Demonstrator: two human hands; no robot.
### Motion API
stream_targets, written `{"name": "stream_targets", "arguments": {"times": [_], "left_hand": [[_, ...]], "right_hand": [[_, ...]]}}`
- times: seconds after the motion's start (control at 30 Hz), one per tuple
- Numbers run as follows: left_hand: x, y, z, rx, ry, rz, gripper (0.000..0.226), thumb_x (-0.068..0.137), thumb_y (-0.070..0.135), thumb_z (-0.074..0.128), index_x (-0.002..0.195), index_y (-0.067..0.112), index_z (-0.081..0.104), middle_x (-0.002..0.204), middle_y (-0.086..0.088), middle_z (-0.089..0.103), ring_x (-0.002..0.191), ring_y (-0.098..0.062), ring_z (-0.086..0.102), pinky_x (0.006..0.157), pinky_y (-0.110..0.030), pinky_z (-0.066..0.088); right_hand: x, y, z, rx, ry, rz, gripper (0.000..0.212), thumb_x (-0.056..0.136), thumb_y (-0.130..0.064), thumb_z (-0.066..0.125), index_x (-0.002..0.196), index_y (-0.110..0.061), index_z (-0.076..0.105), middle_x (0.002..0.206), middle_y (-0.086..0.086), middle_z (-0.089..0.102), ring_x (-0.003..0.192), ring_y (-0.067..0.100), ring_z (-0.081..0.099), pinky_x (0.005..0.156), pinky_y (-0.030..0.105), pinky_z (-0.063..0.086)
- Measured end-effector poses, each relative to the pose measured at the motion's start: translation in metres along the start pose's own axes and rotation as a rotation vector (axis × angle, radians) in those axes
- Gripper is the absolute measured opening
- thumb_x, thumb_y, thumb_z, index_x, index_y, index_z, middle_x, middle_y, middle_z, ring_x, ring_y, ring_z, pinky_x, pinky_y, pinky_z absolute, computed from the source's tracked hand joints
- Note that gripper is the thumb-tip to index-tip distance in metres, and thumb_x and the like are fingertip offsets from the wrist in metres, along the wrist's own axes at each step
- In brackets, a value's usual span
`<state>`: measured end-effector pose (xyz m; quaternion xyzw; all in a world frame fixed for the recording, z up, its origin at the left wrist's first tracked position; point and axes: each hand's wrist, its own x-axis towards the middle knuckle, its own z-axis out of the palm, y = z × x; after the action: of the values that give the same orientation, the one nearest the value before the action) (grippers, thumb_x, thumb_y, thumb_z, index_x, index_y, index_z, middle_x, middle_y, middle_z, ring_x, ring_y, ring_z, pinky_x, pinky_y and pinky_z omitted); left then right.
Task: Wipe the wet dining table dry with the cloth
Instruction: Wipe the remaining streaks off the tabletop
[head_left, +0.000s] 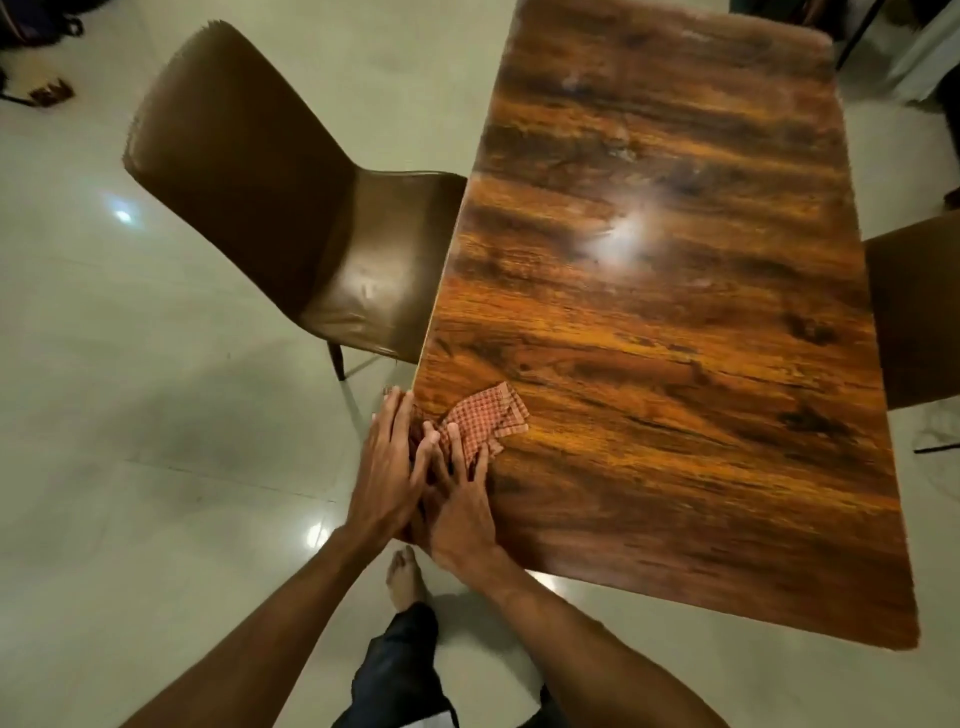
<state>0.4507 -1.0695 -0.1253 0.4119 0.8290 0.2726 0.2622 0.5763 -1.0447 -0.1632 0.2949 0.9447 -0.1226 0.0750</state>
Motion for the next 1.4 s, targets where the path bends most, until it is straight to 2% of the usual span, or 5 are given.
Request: {"name": "stream_targets", "arguments": {"times": [0.2,0.6,0.87,1.0,1.4], "left_hand": [[0.036,-0.025,-0.039,0.036,0.003,0.06,0.07,0.099,0.059,0.023,0.157,0.021,0.02,0.166,-0.002,0.015,0.152,-0.012,0.009,0.122,-0.033,0.007],[0.133,0.034,-0.033,0.11,-0.053,0.169,0.066,0.101,0.052,0.031,0.158,0.022,0.016,0.166,-0.003,0.013,0.153,-0.015,0.009,0.125,-0.042,0.013],[0.193,0.081,0.01,0.166,-0.188,0.27,0.067,0.101,0.06,0.03,0.158,0.031,0.01,0.167,0.007,0.006,0.152,-0.007,0.004,0.124,-0.039,0.009],[0.214,0.106,0.023,0.161,-0.262,0.374,0.066,0.103,0.056,0.031,0.159,0.027,0.012,0.167,0.007,0.005,0.152,-0.005,0.001,0.126,-0.04,0.009],[0.322,0.066,-0.016,0.1,-0.33,0.476,0.067,0.102,0.06,0.029,0.159,0.028,0.012,0.167,0.008,0.004,0.152,-0.002,-0.002,0.126,-0.04,0.01]], "right_hand": [[0.082,0.005,-0.031,0.138,-0.017,0.087,0.06,0.107,-0.052,0.014,0.165,-0.038,0.015,0.175,0.001,-0.009,0.16,0.035,-0.013,0.123,0.07,-0.004],[0.173,0.116,-0.061,0.132,0.064,0.194,0.06,0.109,-0.05,0.026,0.166,-0.036,0.015,0.176,0.0,0.0,0.161,0.033,-0.006,0.122,0.07,0.0],[0.153,0.255,-0.079,0.197,0.151,0.672,0.061,0.109,-0.055,0.028,0.166,-0.04,0.011,0.176,-0.003,-0.002,0.161,0.034,-0.01,0.122,0.068,-0.009],[0.116,0.3,-0.081,0.234,0.156,0.941,0.063,0.109,-0.055,0.029,0.166,-0.038,0.011,0.176,0.001,-0.001,0.16,0.038,-0.006,0.122,0.071,0.005],[0.223,0.336,-0.106,0.318,0.196,1.156,0.064,0.109,-0.048,0.032,0.167,-0.033,0.01,0.175,0.009,-0.005,0.158,0.045,-0.012,0.12,0.075,0.006]]}}
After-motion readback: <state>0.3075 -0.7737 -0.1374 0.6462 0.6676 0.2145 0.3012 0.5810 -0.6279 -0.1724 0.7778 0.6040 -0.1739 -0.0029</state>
